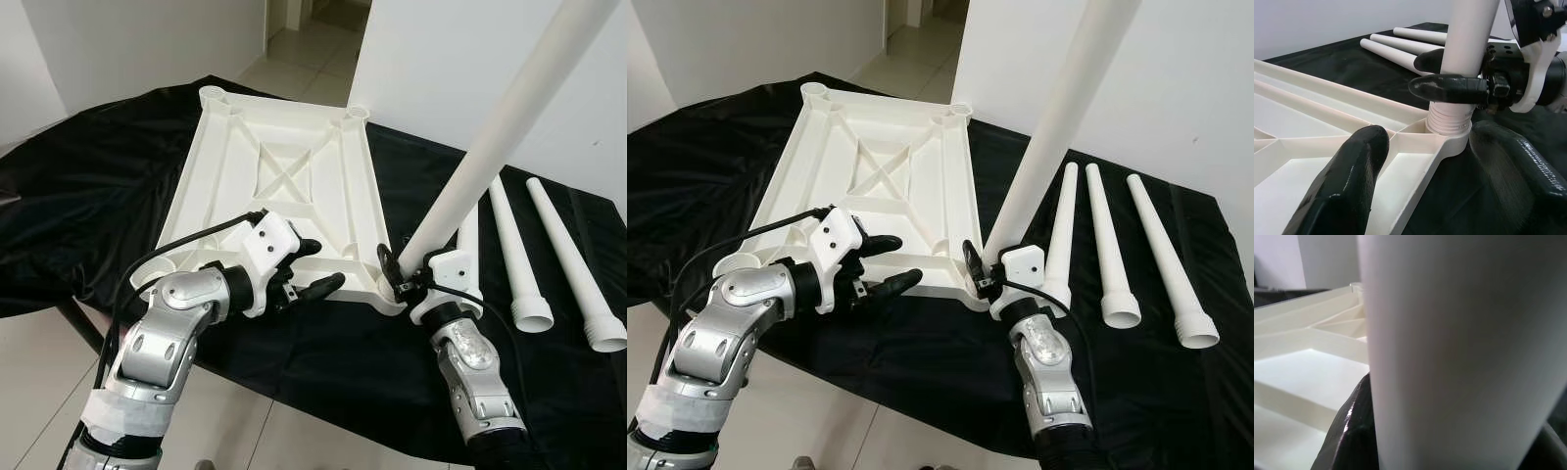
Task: Building children table
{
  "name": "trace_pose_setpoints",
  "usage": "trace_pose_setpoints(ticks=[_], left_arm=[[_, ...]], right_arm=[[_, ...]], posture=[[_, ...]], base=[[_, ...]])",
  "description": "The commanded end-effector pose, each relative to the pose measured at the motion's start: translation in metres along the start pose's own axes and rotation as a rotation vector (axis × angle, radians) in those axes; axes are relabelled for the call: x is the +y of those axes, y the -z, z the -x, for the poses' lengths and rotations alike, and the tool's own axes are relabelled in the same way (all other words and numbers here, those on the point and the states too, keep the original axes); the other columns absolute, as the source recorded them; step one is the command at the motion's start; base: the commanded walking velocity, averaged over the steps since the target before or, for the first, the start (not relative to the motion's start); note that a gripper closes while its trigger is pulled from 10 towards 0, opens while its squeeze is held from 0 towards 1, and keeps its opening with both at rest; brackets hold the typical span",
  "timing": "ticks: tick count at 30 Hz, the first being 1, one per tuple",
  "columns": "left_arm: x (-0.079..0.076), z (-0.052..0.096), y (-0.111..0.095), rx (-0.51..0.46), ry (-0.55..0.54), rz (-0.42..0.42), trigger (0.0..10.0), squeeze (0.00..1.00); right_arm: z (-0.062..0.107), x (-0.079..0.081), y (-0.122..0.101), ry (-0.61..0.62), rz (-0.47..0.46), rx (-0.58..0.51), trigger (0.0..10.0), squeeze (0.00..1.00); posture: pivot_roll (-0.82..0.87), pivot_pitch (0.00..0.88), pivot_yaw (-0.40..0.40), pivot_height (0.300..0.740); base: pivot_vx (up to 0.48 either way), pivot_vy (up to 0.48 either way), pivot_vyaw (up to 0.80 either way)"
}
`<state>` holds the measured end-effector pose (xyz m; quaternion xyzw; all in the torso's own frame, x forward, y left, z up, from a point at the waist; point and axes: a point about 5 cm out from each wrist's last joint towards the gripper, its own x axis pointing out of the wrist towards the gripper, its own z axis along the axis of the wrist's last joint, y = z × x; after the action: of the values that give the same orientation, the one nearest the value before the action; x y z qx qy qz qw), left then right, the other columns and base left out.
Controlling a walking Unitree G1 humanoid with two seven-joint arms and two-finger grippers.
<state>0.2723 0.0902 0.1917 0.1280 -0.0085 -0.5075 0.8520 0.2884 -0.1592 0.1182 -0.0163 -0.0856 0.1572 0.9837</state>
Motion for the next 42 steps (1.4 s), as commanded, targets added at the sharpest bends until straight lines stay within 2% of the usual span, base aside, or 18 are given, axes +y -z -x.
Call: trace_pose_setpoints(ticks=[1,7,17,21,26,29,31,34,35,42], left_arm=[[0.003,0.000,-0.002,-0.002,-0.095,-0.006,10.0,0.00],[0.002,0.001,-0.002,-0.002,-0.094,-0.007,10.0,0.00],[0.003,0.002,-0.002,-0.001,-0.101,-0.006,10.0,0.00],[0.003,0.002,-0.003,-0.004,-0.106,-0.005,10.0,0.00],[0.003,0.003,-0.003,-0.003,-0.106,-0.005,10.0,0.00],[0.003,0.003,-0.004,-0.004,-0.104,-0.004,10.0,0.00],[0.003,0.003,-0.004,-0.003,-0.103,-0.004,10.0,0.00],[0.003,0.003,-0.004,-0.003,-0.102,-0.004,10.0,0.00],[0.003,0.003,-0.004,-0.003,-0.102,-0.005,10.0,0.00],[0.005,0.004,-0.005,-0.004,-0.108,-0.007,10.0,0.00]], right_arm=[[0.032,-0.008,0.062,0.066,-0.098,0.357,10.0,0.00],[0.030,-0.014,0.062,0.110,-0.146,0.366,10.0,0.00],[0.032,-0.017,0.064,0.129,-0.148,0.368,10.0,0.00],[0.040,-0.019,0.067,0.214,-0.268,0.310,10.0,0.00],[0.045,-0.018,0.062,0.239,-0.318,0.230,10.0,0.00],[0.048,-0.015,0.064,0.229,-0.295,0.235,10.0,0.00],[0.047,-0.014,0.061,0.208,-0.232,0.229,10.0,0.00],[0.046,-0.014,0.060,0.205,-0.213,0.222,10.0,0.00],[0.046,-0.013,0.058,0.188,-0.174,0.217,10.0,0.00],[0.051,-0.009,0.062,0.135,-0.075,0.230,10.0,0.00]], posture=[[0.09,0.098,-0.066,0.740],[0.09,0.098,-0.066,0.740],[0.09,0.105,-0.067,0.740],[0.09,0.109,-0.068,0.740],[0.09,0.111,-0.065,0.740],[0.09,0.111,-0.065,0.740],[0.09,0.114,-0.061,0.740],[0.09,0.114,-0.062,0.740],[0.09,0.114,-0.063,0.740],[0.09,0.114,-0.065,0.740]], base=[[0.000,0.000,0.00],[0.000,0.000,0.00],[0.000,0.000,0.00],[0.000,0.000,0.00],[0.000,0.000,0.00],[0.000,0.000,0.00],[0.000,0.000,0.00],[0.000,0.000,0.00],[0.000,0.000,0.00],[0.000,0.000,0.00]])
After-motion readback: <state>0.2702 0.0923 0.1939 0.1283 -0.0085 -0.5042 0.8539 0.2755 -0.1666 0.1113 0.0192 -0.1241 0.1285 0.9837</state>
